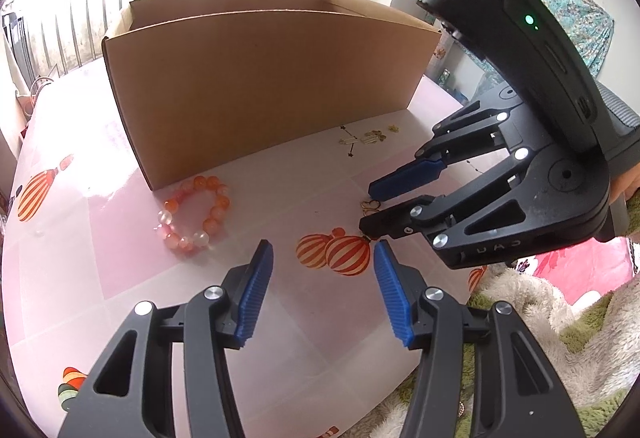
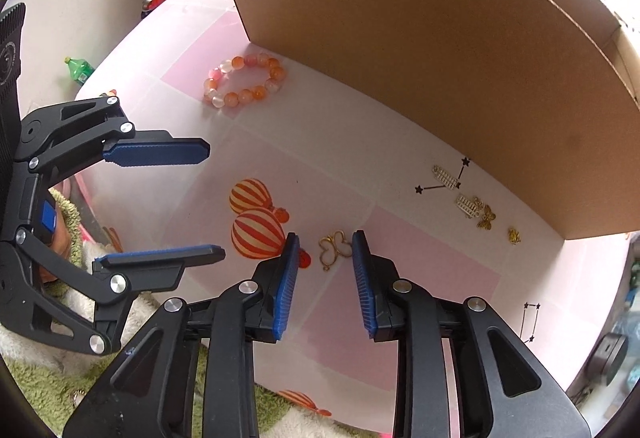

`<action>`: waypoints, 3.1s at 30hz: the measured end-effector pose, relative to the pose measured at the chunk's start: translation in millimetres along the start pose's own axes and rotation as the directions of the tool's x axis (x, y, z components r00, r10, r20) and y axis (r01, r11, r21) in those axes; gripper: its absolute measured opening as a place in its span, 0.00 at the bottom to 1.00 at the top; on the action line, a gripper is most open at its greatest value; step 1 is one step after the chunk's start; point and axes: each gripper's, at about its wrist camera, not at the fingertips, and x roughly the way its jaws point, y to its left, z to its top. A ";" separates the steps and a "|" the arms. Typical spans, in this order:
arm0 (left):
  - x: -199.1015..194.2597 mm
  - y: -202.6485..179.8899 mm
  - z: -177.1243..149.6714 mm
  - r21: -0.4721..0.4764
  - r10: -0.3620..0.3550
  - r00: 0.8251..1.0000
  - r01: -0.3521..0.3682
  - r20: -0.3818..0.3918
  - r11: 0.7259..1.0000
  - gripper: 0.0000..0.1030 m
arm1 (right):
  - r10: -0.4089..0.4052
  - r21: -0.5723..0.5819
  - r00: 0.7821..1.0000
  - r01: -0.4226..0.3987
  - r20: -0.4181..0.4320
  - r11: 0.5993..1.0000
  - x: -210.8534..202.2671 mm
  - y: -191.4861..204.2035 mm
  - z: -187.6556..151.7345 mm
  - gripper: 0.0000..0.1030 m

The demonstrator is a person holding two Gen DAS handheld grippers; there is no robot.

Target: Organize jewelry

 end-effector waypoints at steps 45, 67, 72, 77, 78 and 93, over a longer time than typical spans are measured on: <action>-3.3 14.6 -7.6 -0.026 0.006 1.000 -0.006 0.005 1.000 0.50 | 0.021 0.169 0.998 -0.031 0.064 0.985 0.2 -8.2 -2.9 0.20; 0.1 14.8 -6.3 -0.032 0.009 1.000 -0.009 -0.002 0.999 0.50 | -0.030 0.152 0.993 0.012 0.115 0.988 14.1 11.1 18.2 0.09; 1.8 15.5 -5.6 -0.034 0.012 1.000 -0.012 -0.004 0.999 0.50 | -0.003 0.161 0.994 -0.015 0.113 0.987 14.2 5.0 18.9 0.09; 1.8 14.2 -5.8 -0.031 0.013 1.000 -0.013 -0.003 0.999 0.50 | 0.021 0.175 0.994 -0.040 0.111 0.984 6.9 -7.9 12.9 0.00; 1.8 14.3 -6.0 -0.031 0.015 1.000 -0.015 -0.003 0.999 0.50 | 0.019 0.176 0.994 -0.039 0.110 0.984 5.9 -8.6 12.0 0.00; 15.2 -9.2 9.2 -0.008 -0.018 0.999 0.018 0.048 1.000 0.50 | -0.005 0.303 0.981 -0.056 0.196 0.951 -13.8 -43.8 -18.9 0.24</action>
